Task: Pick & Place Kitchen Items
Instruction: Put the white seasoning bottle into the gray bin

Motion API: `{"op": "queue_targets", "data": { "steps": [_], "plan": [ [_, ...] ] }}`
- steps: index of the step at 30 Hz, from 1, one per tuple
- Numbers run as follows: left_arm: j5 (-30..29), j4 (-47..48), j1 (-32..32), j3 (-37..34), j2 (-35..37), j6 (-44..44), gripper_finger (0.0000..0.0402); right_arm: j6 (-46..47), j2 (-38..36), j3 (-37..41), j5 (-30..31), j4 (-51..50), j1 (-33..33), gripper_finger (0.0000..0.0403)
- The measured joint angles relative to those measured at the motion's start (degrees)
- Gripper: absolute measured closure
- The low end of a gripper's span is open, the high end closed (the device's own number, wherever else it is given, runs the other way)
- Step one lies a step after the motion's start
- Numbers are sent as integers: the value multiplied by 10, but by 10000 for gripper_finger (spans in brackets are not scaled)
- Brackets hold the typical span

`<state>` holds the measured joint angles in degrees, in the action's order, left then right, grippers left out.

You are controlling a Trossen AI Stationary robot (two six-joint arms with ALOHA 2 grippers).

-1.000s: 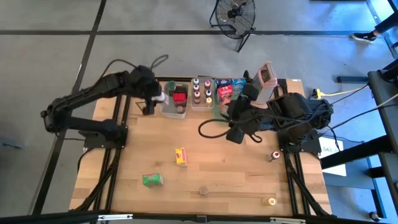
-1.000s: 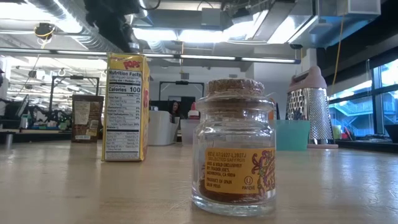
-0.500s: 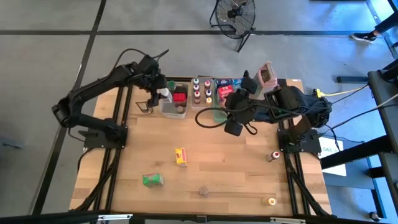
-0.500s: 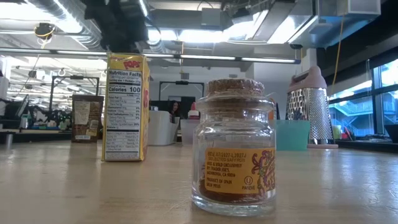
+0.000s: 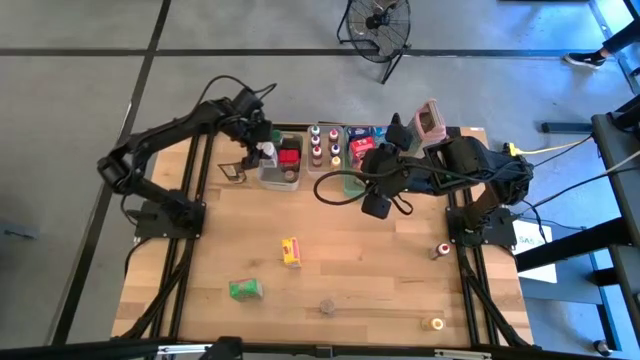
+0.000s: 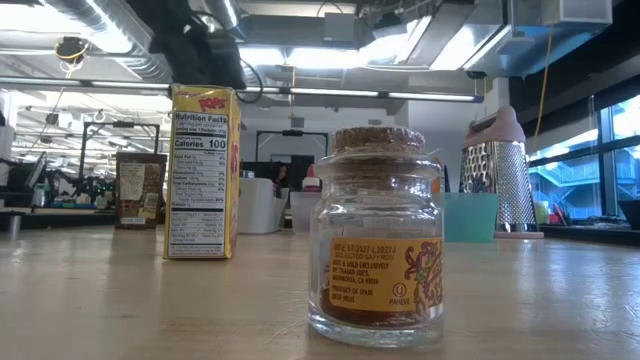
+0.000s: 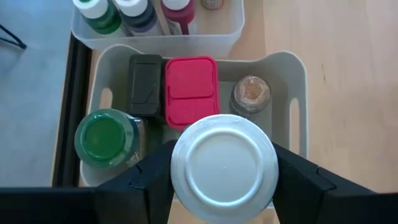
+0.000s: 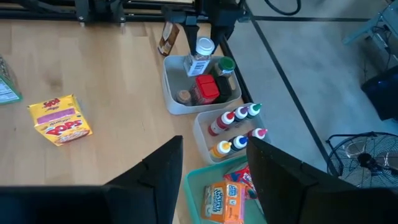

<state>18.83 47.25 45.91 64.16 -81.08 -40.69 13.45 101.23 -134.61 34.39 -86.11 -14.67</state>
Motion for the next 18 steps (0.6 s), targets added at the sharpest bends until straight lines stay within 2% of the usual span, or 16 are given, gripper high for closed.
{"op": "queue_targets", "data": {
  "steps": [18],
  "plan": [
    [-4, -33, 0, 0, -55, -29, 197, 1, 0, 0, -1, 0, 0, 223]
  ]
}}
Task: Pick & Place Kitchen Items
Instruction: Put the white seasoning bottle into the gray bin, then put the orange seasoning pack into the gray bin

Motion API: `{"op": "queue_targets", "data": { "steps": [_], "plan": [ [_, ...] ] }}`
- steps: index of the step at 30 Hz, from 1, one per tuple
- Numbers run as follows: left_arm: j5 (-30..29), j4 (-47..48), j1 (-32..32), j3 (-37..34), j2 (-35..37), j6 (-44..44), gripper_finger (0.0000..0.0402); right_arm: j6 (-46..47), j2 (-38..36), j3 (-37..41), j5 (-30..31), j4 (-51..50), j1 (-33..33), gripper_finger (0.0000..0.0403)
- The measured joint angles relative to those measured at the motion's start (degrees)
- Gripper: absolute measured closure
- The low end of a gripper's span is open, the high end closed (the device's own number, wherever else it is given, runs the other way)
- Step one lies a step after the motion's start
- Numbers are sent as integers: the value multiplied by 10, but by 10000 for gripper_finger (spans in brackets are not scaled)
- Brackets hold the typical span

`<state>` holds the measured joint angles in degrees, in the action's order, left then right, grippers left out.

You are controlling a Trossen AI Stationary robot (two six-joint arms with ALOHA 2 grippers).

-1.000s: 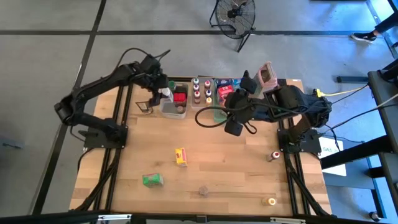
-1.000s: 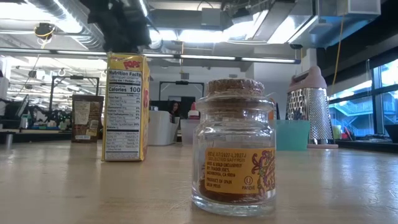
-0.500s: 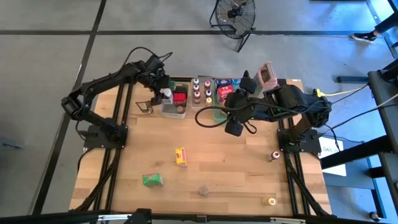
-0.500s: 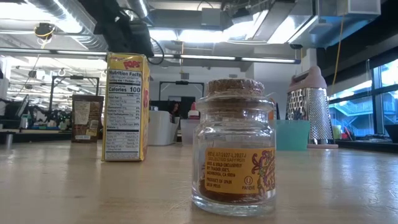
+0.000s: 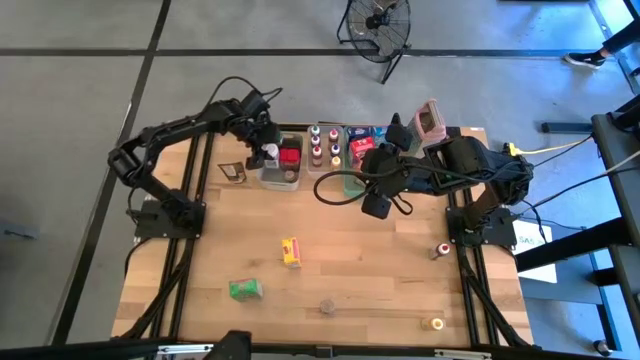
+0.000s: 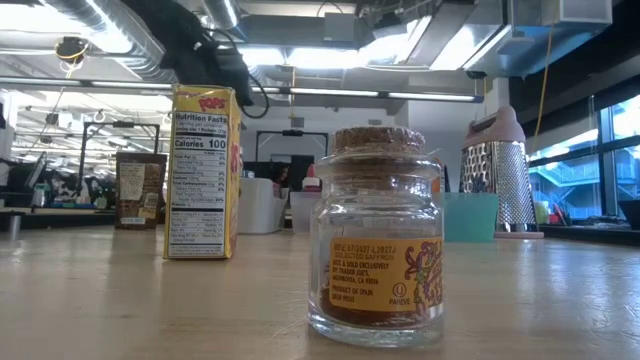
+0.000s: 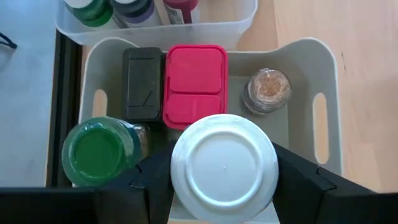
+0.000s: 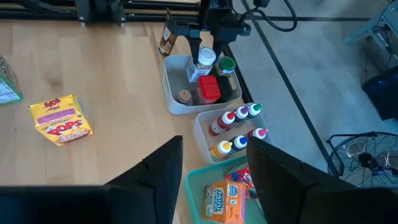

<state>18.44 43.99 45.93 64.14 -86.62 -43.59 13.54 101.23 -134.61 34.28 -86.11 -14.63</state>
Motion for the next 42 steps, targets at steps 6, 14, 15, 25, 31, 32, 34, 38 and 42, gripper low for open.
{"op": "queue_targets", "data": {
  "steps": [6, 14, 15, 25, 31, 32, 34, 38, 42],
  "plan": [
    [0, -10, 0, 0, -16, -3, 197, 0, 0, 0, 0, 0, 1, 223],
    [-1, -19, 0, 0, -33, -3, 197, 0, 0, 0, 0, 0, 1, 223],
    [-2, -20, 0, 0, -33, -3, 197, 0, 0, 0, 0, 0, 0, 223],
    [-2, -23, 0, 0, -33, 1, 165, 0, 0, 0, 0, 1, 0, 222],
    [0, -21, 0, 0, -33, 12, 167, 6, 0, 0, -1, 1, 0, 222],
    [1, -21, 0, 0, -33, 13, 169, 6, 0, 0, -1, 1, 0, 222],
    [0, -22, 0, 0, -33, 15, 172, 6, 0, 0, -1, 1, 0, 222],
    [0, -24, 0, 0, -33, 24, 178, 6, 0, 0, -2, 2, 0, 222],
    [0, -27, -2, 0, -20, 34, 182, 6, 0, 0, -2, 2, 0, 222]
  ]
}}
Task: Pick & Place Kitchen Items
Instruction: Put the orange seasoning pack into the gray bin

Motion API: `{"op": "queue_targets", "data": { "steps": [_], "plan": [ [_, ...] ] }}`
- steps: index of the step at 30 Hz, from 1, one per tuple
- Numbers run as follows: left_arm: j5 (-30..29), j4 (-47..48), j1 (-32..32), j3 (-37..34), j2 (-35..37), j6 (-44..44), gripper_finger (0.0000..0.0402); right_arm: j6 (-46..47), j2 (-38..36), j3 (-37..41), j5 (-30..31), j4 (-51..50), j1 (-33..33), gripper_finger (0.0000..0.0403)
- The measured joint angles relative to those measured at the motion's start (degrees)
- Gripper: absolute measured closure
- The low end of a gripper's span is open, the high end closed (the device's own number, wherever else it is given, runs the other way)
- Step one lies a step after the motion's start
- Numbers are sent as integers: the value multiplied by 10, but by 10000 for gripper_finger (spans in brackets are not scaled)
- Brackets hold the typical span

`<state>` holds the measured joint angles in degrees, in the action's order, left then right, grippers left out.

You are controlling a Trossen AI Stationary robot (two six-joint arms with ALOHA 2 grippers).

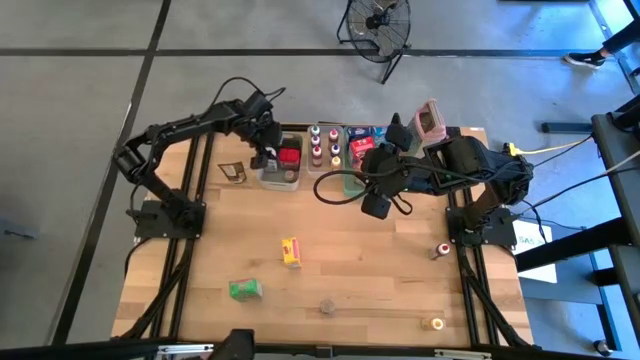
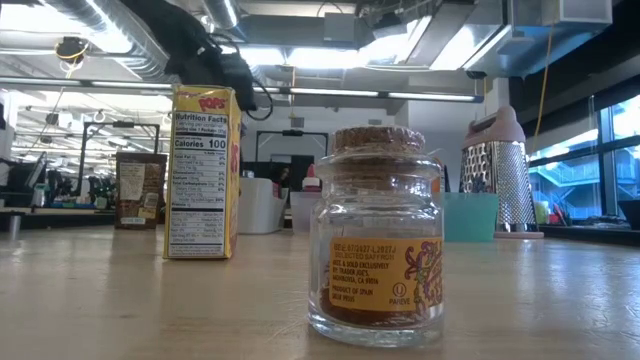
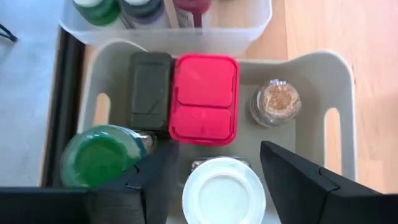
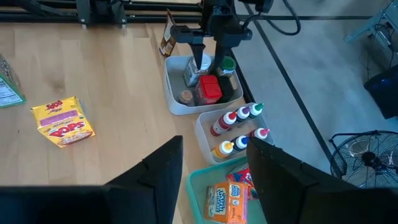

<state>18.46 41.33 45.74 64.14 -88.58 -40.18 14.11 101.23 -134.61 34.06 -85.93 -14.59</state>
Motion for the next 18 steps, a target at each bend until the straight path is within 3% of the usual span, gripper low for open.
{"op": "queue_targets", "data": {
  "steps": [12, 18],
  "plan": [
    [-9, 36, -17, 36, 136, 94, 185, 0, 0, 0, -7, 5, 0, 222],
    [-88, 170, -19, 36, 212, 54, 187, 0, 0, 0, -16, 5, 0, 222]
  ]
}}
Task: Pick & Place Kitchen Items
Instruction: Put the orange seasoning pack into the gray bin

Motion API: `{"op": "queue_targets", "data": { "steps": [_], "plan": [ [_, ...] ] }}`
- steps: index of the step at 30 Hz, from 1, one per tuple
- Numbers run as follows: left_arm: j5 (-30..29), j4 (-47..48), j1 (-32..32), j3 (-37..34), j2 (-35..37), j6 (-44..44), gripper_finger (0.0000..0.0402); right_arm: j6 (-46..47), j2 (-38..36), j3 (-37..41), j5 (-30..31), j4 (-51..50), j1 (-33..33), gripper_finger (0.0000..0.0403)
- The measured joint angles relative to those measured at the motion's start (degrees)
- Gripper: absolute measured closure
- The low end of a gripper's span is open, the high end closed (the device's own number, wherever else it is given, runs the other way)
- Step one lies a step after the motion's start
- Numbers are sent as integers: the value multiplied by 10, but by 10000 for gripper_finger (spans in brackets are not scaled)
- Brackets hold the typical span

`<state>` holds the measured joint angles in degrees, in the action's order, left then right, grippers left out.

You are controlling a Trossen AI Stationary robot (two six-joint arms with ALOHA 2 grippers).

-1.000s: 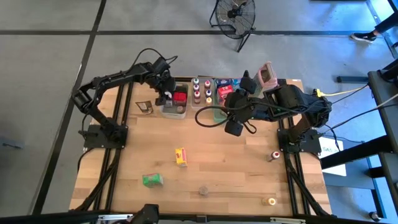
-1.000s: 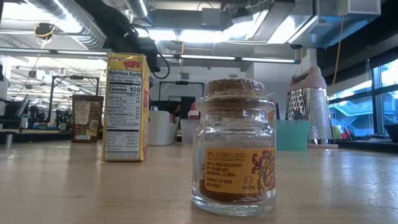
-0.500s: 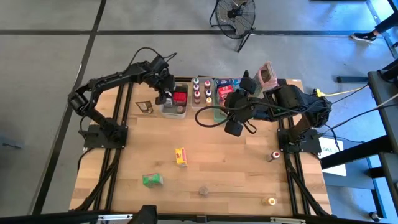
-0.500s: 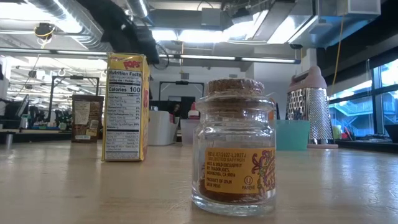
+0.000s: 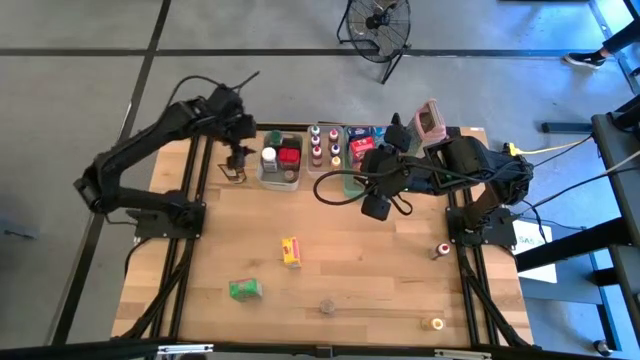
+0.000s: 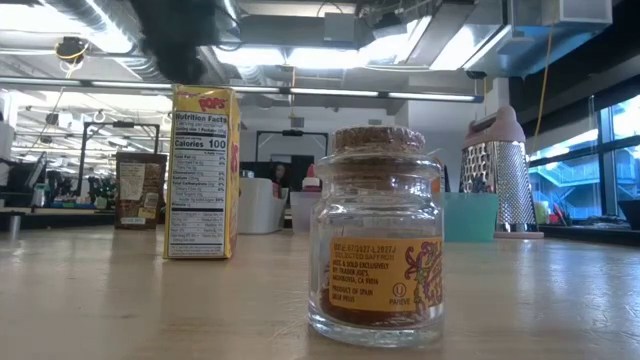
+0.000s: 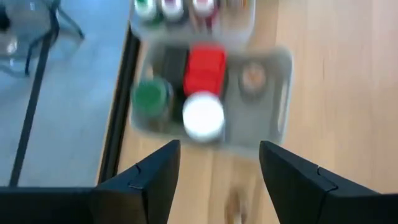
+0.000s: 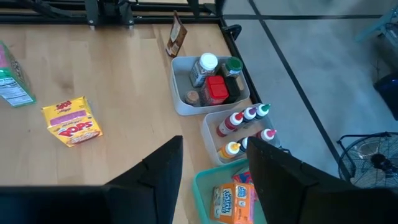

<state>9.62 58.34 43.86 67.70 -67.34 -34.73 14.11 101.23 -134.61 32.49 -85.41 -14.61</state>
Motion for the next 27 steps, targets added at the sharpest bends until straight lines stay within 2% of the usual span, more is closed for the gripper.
{"op": "queue_targets", "data": {
  "steps": [5, 11, 17, 22, 27],
  "plan": [
    [-51, 97, 0, 0, 35, -20, 186, 0, 0, 0, -3, 0, 0, 222],
    [-97, 164, 2, 0, 34, -59, 187, 0, 0, 0, -4, 1, 0, 222],
    [-96, 174, 2, 0, 12, -74, 186, 0, 0, 0, -31, 4, 0, 222],
    [-84, 199, 2, 0, -21, -114, 187, 0, 0, 0, -32, 4, -5, 223],
    [-67, 197, 23, 0, -56, -115, 186, 4, 0, 0, -32, 4, -17, 223]
  ]
}}
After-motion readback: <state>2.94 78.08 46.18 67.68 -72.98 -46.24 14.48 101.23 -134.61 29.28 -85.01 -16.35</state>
